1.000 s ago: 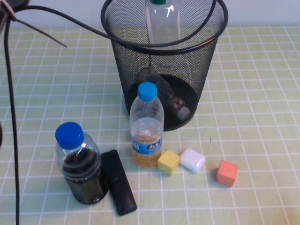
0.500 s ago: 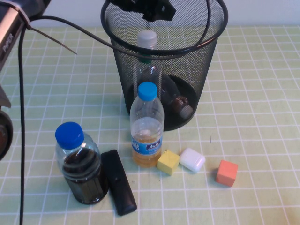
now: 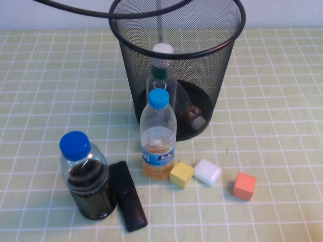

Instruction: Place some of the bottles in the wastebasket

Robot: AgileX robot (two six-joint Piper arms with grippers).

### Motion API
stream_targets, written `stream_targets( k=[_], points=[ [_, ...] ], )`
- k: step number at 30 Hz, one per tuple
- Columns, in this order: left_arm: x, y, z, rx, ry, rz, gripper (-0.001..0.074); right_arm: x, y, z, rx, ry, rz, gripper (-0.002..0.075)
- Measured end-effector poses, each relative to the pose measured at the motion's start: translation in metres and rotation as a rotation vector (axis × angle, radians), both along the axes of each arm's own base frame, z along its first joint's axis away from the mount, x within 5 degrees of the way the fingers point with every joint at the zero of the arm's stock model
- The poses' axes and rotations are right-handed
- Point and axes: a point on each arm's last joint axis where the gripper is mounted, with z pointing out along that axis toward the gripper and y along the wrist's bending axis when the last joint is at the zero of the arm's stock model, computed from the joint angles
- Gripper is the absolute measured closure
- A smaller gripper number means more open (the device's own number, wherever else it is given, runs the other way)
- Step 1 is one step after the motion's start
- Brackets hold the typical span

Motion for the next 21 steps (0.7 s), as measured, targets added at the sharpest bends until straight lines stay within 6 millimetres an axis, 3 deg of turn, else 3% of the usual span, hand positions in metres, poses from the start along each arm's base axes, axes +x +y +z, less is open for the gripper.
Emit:
stream_targets(
  k=[6,11,13,16,21],
  points=[
    [-0.080,0.042,0.052,0.039,-0.146,0.048,0.0735,0.000,0.000,0.000,0.000,0.000,0.000,0.0734],
    [-0.150,0.079,0.066,0.057,-0.207,0.126,0.0736,0.000,0.000,0.000,0.000,0.000,0.000,0.0734],
    [-0.176,0.094,0.061,0.068,-0.227,0.166,0.0736,0.000,0.000,0.000,0.000,0.000,0.000,0.0734],
    [-0.206,0.111,0.038,0.067,-0.240,0.214,0.0736,0.000,0.000,0.000,0.000,0.000,0.000,0.0734],
    [-0.254,0.134,-0.022,-0.013,-0.278,0.268,0.0736,0.000,0.000,0.000,0.000,0.000,0.000,0.0734]
  ],
)
